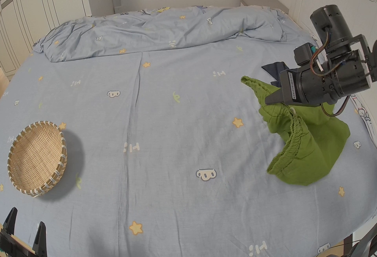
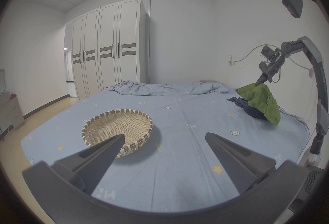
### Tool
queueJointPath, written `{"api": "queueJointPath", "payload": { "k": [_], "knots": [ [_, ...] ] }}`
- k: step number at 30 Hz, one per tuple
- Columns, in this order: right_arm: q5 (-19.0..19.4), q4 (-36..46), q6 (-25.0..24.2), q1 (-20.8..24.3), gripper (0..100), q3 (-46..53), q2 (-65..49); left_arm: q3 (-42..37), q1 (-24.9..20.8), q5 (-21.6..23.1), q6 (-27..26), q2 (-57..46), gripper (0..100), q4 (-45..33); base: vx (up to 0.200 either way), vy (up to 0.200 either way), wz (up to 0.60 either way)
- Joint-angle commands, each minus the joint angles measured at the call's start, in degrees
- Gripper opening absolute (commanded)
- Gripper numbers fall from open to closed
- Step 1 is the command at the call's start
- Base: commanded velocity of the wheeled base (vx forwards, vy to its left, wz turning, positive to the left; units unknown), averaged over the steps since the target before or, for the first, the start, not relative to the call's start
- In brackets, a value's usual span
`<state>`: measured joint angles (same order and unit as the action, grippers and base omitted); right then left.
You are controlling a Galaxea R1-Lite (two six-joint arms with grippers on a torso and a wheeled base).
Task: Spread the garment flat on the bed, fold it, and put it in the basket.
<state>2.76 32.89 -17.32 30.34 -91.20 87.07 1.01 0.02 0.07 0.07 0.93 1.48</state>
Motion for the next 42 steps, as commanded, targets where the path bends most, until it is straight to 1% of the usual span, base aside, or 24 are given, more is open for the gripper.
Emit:
{"api": "queueJointPath", "payload": {
  "k": [1,2,4,6,7,8,9,11,13,14,15,17,18,19,21,25,26,28,29,31,32,36,42],
  "knots": [
    [-4.69,-0.28,-2.01,8.86,0,3.22,-5.68,-1.01,0.06,0.01,0.01,-0.93,100,0.02,0.0,0.0,0.0],
    [-5.92,-1.07,-1.75,9.47,0,4.63,-5.68,-1.01,0.06,0.01,0.01,-0.93,100,0.02,0.0,0.0,0.0],
    [-6.89,-3.89,-1.66,10.26,0,7.09,-5.41,-1.01,0.06,0.01,0.01,-0.93,100,0.02,0.0,0.0,0.0],
    [-7.06,-8.02,-1.66,10.88,0,9.81,-5.15,-1.01,0.06,0.01,0.01,-0.93,100,0.02,0.0,0.0,0.0],
    [-7.06,-8.02,-1.66,10.88,0,9.81,-5.15,-1.01,0.06,0.01,0.01,-0.93,100,0.02,0.0,0.0,0.0],
    [-8.56,-16.37,-1.49,11.58,0,14.12,-3.74,-1.01,0.06,0.01,0.01,-0.93,100,0.02,0.0,0.0,0.0],
    [-10.93,-21.9,-0.87,12.11,0,16.58,-2.69,-1.01,0.06,0.01,0.01,-0.93,100,0.02,0.0,0.0,0.0],
    [-15.41,-29.37,1.06,13.95,0,19.48,-0.84,-1.01,0.06,0.01,0.01,-0.93,100,0.02,0.0,0.0,0.0],
    [-15.67,-29.9,1.24,14.13,0,19.65,-0.76,-1.01,0.06,0.01,0.01,-0.93,100,0.02,0.0,0.0,0.0],
    [-19.89,-38.78,4.14,16.5,0,22.29,1.79,-1.01,0.06,0.01,0.01,-0.93,100,0.02,0.0,0.0,0.0],
    [-20.42,-40.89,4.32,17.38,0,22.2,2.58,-1.01,0.06,0.01,0.01,-0.93,100,0.02,0.0,0.0,0.0],
    [-20.42,-40.89,4.32,17.38,0,22.2,2.58,-1.01,0.06,0.01,0.01,-0.93,100,0.02,0.0,0.0,0.0],
    [-20.77,-44.84,4.14,19.84,0,20.45,4.52,-1.01,0.06,0.01,0.01,-0.93,100,0.02,0.0,0.0,0.0],
    [-20.77,-44.93,4.14,19.93,0,20.27,4.6,-1.01,0.06,0.01,0.01,-0.93,100,0.02,0.0,0.0,0.0],
    [-20.86,-45.11,2.29,22.04,0,16.75,6.1,-1.01,-0.02,0.01,0.01,-0.93,100,0.02,0.0,0.0,0.0],
    [-20.86,-45.11,2.29,22.04,0,16.75,6.1,-1.01,-0.02,0.01,0.01,-0.93,100,0.02,0.0,0.0,0.0],
    [-22.44,-45.37,1.06,26.61,0,12.62,7.15,-1.01,0.06,0.01,0.01,-0.93,100,0.02,0.0,0.0,0.0],
    [-22.71,-45.46,1.06,26.96,0,12.54,7.15,-1.01,0.06,0.01,0.01,-0.93,100,0.02,0.0,0.0,0.0],
    [-24.29,-45.81,1.24,29.95,0,11.31,7.15,-1.01,0.06,0.01,0.01,-0.93,100,0.02,0.0,0.0,0.0],
    [-24.9,-46.51,1.24,31.01,0,10.78,7.15,-1.01,0.06,0.01,0.01,-0.93,100,0.02,0.0,0.0,0.0],
    [-26.05,-48.53,1.33,32.15,0,10.51,7.33,-1.01,0.06,0.01,0.01,-0.93,100,0.02,0.0,0.0,0.0],
    [-26.31,-52.58,2.56,32.15,0,12.27,7.94,-1.01,0.06,0.01,0.01,-0.93,100,0.02,0.0,0.0,0.0],
    [-25.26,-56.27,2.73,27.75,0,13.33,14.62,-1.01,-0.02,0.01,0.01,-0.93,100,0.02,0.0,0.0,0.0]
  ]
}}
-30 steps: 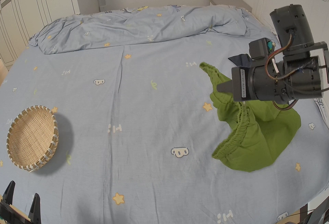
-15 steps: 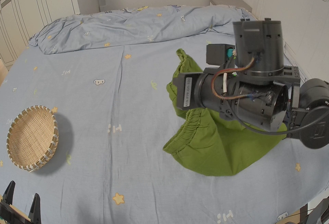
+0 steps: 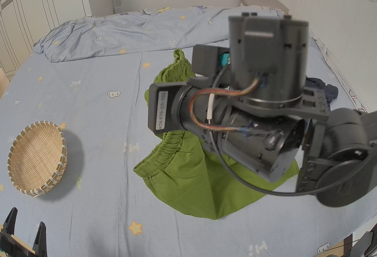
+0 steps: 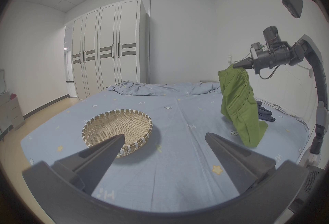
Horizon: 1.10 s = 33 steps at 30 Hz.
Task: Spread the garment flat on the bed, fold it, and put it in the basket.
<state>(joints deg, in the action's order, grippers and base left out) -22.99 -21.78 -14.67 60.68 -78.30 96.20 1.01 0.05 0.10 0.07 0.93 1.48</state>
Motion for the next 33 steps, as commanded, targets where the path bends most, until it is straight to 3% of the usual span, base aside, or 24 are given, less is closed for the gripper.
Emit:
{"api": "queueJointPath", "payload": {
  "k": [1,8,9,21,30,33],
  "knots": [
    [1.11,-1.68,0.08,-3.29,0,0.25,6.55,-1.01,0.04,-0.01,0.01,-0.93,100,0.02,0.0,0.0,0.0],
    [4.53,-1.33,0.16,-4.79,0,-1.15,10.85,-1.01,-0.05,-0.01,0.01,-0.93,100,0.02,0.0,0.0,0.0],
    [4.53,-1.24,0.16,-4.79,100,-1.24,11.03,-1.01,0.04,-0.01,0.01,-0.93,100,0.02,0.0,0.0,0.0],
    [6.03,-1.15,0.16,-5.58,100,-1.24,13.67,-1.01,0.04,-0.01,0.01,-0.93,100,0.02,0.0,0.0,0.0],
    [9.46,-1.15,-0.8,-16.3,100,12.03,1.89,-1.01,-0.05,0.17,-0.16,-0.93,100,-0.07,0.0,0.0,0.0],
    [10.95,-1.24,-3.26,-18.85,100,16.95,-1.98,-1.01,-0.05,0.17,-0.25,-0.93,100,-0.16,0.0,0.0,0.0]
  ]
}}
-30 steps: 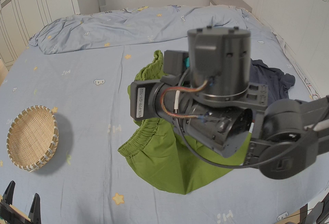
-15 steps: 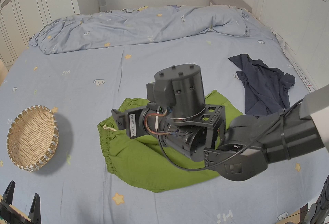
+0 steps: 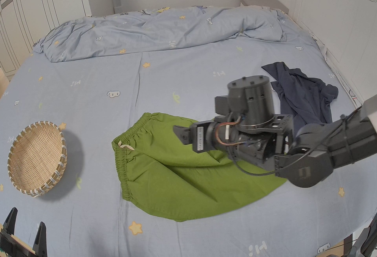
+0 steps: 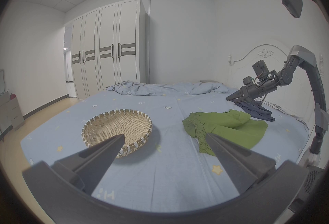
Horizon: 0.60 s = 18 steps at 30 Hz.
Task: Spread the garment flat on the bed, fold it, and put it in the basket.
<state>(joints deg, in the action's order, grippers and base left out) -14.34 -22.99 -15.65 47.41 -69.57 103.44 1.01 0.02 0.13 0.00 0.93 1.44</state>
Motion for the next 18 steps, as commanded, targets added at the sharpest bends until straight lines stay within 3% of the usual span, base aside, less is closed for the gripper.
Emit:
{"api": "queueJointPath", "payload": {
  "k": [1,7,9,10,11,14,18],
  "knots": [
    [4.32,-0.12,-4.12,-7.33,100,11.21,-12.21,-1.01,-0.02,0.22,-0.26,-0.93,100,-0.21,0.0,0.0,0.0],
    [11.26,-0.04,-5.44,-16.65,100,20.62,-21.17,-1.01,-0.02,0.22,-1.32,-0.93,100,1.11,0.0,0.0,0.0],
    [11.26,-0.04,-5.44,-16.65,100,20.62,-21.17,-1.01,-0.02,0.22,-1.32,-0.93,100,1.11,0.0,0.0,0.0],
    [14.69,-0.04,-5.44,-20.51,100,24.22,-23.63,18.24,-1.61,1.18,5.45,4.35,100,3.66,0.0,0.0,0.0],
    [16.09,-0.12,-5.44,-22.1,100,25.36,-24.25,28.43,-2.84,1.27,12.04,9.27,100,1.99,0.0,0.0,0.0],
    [18.12,-0.12,-5.53,-24.03,100,26.68,-24.78,37.4,-3.01,4.7,13.27,17.62,100,-2.76,0.0,0.0,0.0],
    [18.38,-0.04,-5.44,-25.17,100,26.42,-24.86,35.02,-3.8,12.26,12.3,29.92,100,-7.06,0.0,0.0,0.0]
  ]
}}
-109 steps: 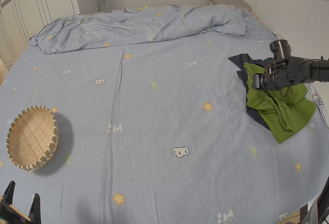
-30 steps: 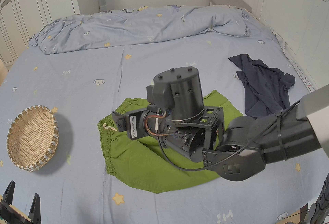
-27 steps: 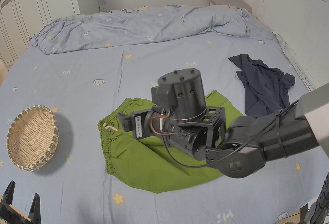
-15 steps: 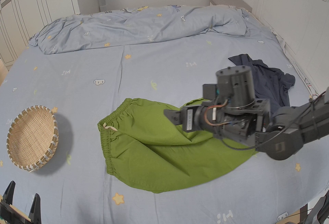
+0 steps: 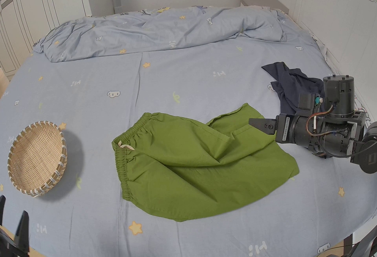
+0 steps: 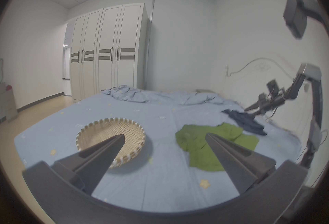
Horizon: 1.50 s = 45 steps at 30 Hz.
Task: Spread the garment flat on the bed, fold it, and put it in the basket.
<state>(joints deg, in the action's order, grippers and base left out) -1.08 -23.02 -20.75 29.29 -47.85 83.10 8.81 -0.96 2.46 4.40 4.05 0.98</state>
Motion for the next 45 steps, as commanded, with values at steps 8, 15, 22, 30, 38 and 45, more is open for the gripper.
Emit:
{"api": "queueJointPath", "payload": {
  "k": [8,15,22,30,38,45],
  "knots": [
    [4.95,-0.01,-0.35,-7.06,100,5.05,-4.09,20.81,-2.82,23.29,10.19,55.98,100,-1.41,0.0,0.0,0.0],
    [4.78,-0.01,-0.26,-7.59,100,6.89,-4.53,17.9,-1.23,36.56,9.66,75.41,100,14.41,0.0,0.0,0.0],
    [5.04,-0.01,0.01,-10.92,100,7.24,-4.44,16.32,0.08,41.39,9.4,92.63,100,32.25,0.0,0.0,0.0],
    [5.13,-0.01,0.09,-11.54,100,7.33,-4.35,12.54,0.08,44.12,9.31,99.4,100,38.66,0.0,0.0,0.0],
    [5.13,-0.01,0.01,-11.54,100,7.51,-4.09,11.93,-0.27,44.21,9.4,107.57,100,47.1,0.0,0.0,0.0],
    [5.13,-0.01,0.01,-11.45,100,7.95,-4.09,12.02,-1.06,44.38,9.4,107.84,100,47.89,0.0,0.0,0.0]
  ]
}}
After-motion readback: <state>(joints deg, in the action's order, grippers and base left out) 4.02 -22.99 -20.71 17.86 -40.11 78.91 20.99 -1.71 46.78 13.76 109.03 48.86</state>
